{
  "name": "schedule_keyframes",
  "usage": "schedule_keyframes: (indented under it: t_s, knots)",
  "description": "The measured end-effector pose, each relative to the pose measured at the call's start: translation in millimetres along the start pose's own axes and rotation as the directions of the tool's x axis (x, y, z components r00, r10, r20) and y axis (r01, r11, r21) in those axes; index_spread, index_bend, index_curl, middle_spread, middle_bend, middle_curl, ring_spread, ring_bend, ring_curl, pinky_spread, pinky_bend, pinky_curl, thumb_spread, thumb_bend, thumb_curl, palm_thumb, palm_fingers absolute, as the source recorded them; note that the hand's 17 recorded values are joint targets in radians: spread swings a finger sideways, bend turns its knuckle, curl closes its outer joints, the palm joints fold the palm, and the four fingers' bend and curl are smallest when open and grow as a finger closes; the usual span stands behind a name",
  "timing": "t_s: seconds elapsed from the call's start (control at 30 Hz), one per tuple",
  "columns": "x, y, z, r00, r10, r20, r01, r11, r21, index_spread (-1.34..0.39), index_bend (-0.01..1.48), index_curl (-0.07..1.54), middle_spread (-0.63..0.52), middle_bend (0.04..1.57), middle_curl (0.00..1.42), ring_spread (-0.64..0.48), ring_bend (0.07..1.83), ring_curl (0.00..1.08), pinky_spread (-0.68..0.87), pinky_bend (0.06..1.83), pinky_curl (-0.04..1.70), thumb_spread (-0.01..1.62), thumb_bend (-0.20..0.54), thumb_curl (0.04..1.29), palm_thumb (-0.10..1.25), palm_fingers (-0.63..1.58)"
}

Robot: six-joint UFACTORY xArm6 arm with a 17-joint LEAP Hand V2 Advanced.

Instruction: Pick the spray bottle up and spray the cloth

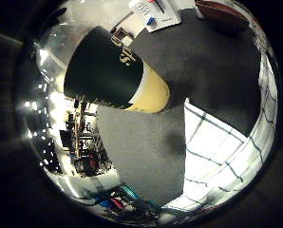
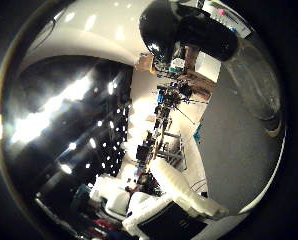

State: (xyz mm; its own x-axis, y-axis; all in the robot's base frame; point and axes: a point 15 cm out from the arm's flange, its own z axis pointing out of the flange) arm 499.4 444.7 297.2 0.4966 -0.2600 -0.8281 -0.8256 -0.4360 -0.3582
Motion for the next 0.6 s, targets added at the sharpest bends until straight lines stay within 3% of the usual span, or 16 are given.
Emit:
schedule_keyframes:
  t_s: [0.6]
  knots:
    - [21.6,4.6,-29.5,0.999,0.023,-0.022,-0.023,1.0,-0.001,-0.32,0.14,0.22,0.16,0.18,0.28,0.16,0.26,0.25,0.36,0.42,0.33,1.04,-0.024,0.3,0.59,-0.05]
